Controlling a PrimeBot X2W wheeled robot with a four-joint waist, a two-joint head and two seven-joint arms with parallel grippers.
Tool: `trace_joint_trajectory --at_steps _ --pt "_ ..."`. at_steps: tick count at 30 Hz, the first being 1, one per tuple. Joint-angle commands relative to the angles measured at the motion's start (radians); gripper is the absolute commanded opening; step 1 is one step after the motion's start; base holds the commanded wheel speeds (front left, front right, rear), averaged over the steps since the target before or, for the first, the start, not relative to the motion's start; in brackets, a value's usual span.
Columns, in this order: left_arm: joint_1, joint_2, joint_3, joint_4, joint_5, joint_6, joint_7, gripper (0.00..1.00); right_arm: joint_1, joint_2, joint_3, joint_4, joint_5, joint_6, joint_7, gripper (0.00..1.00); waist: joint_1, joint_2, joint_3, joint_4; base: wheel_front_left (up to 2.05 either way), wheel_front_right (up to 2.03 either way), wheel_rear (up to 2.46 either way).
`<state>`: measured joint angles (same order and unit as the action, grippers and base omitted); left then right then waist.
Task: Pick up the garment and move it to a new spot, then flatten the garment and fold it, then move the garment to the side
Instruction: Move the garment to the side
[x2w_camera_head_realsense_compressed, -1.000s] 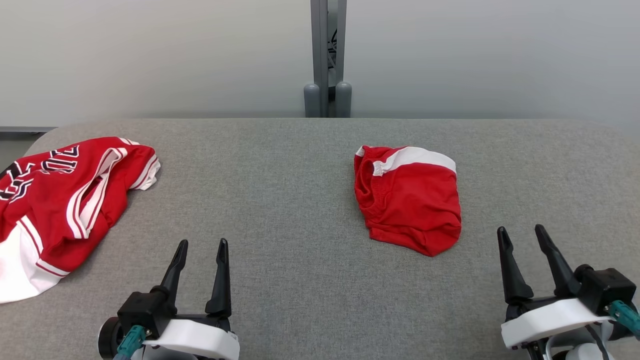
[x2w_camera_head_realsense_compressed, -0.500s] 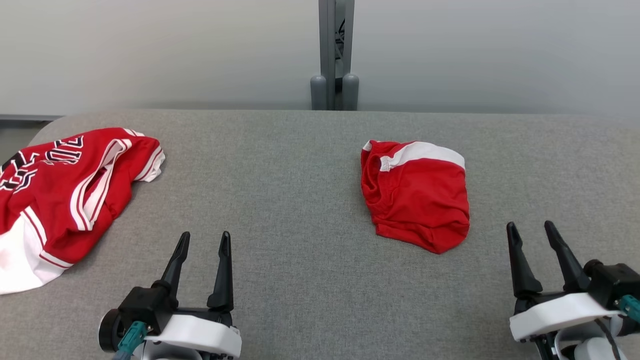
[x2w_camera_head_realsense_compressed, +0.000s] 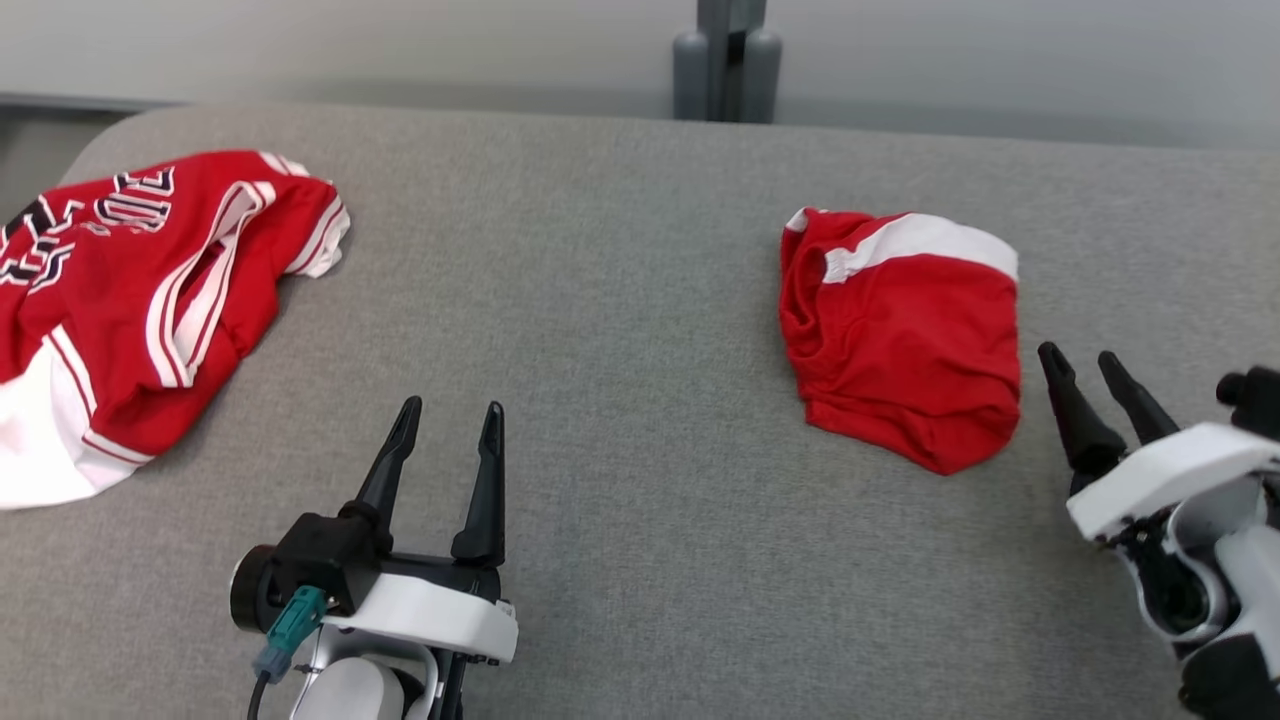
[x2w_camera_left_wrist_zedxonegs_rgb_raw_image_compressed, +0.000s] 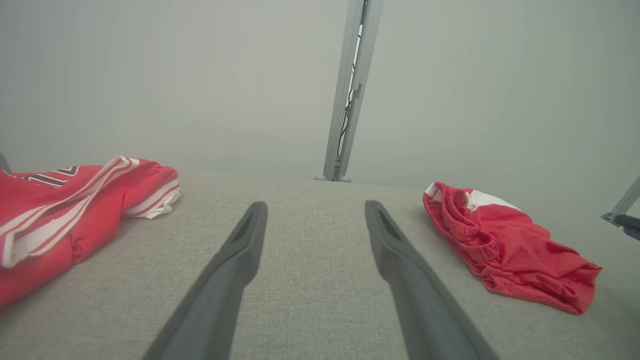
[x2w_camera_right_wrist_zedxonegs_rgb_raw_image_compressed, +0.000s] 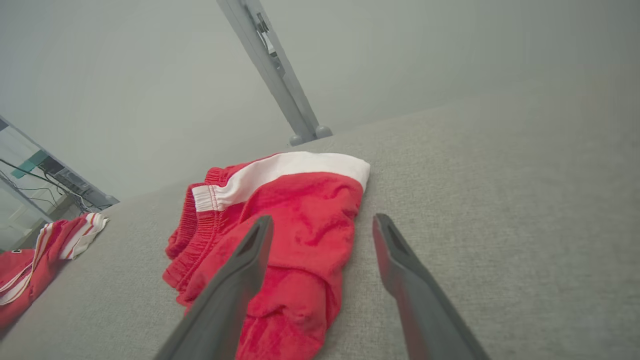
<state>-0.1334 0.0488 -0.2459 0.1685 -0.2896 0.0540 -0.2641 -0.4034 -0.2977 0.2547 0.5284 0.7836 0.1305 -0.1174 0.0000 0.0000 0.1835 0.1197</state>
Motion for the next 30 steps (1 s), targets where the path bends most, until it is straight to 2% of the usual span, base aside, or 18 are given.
trace_joint_trajectory --at_steps 1,6,10,16,24,25,26,28,30 --pt "-0.027 0.003 -0.007 0.000 -0.003 0.002 0.000 1.00 -0.047 -0.034 0.021 0.029 0.064 0.001 0.042 1.00 0.0000 0.0000 0.050 0.039 0.00 0.00 0.00" --pt "-0.050 0.004 -0.022 -0.003 -0.011 0.008 -0.001 1.00 -0.143 -0.083 0.067 0.112 0.201 0.001 0.133 1.00 0.0000 0.0000 0.096 0.078 0.00 0.00 0.00" --pt "-0.064 0.003 -0.030 -0.006 -0.016 0.011 -0.001 1.00 -0.185 -0.111 0.099 0.174 0.226 0.001 0.171 1.00 0.0000 0.0000 0.114 0.099 0.00 0.00 0.00" --pt "-0.073 0.003 -0.036 0.002 -0.015 0.016 -0.001 1.00 -0.234 -0.103 0.162 0.234 0.291 0.001 0.204 1.00 0.0000 0.0000 0.131 0.124 0.00 0.00 0.00" --pt "-0.082 0.003 -0.038 -0.003 -0.013 0.018 -0.001 1.00 -0.272 -0.102 0.250 0.249 0.356 0.001 0.224 1.00 0.0000 0.0000 0.145 0.132 0.00 0.00 0.00" --pt "-0.085 0.003 -0.039 -0.004 -0.013 0.018 -0.001 1.00 -0.276 -0.104 0.264 0.251 0.358 0.001 0.223 0.82 0.0000 0.0000 0.147 0.132 0.00 0.00 0.00" --pt "-0.086 0.003 -0.041 -0.004 -0.013 0.019 -0.001 1.00 -0.280 -0.109 0.275 0.253 0.361 0.001 0.222 0.37 0.0000 0.0000 0.148 0.133 0.00 0.00 0.00" --pt "-0.086 0.003 -0.043 -0.007 -0.014 0.019 -0.001 1.00 -0.290 -0.119 0.305 0.255 0.355 0.001 0.216 0.00 0.0000 0.0000 0.152 0.133 0.00 0.00 0.00" --pt "-0.086 0.003 -0.044 -0.008 -0.015 0.019 -0.001 1.00 -0.302 -0.126 0.336 0.253 0.347 0.001 0.209 0.00 0.0000 0.0000 0.156 0.133 0.00 0.00 0.00"
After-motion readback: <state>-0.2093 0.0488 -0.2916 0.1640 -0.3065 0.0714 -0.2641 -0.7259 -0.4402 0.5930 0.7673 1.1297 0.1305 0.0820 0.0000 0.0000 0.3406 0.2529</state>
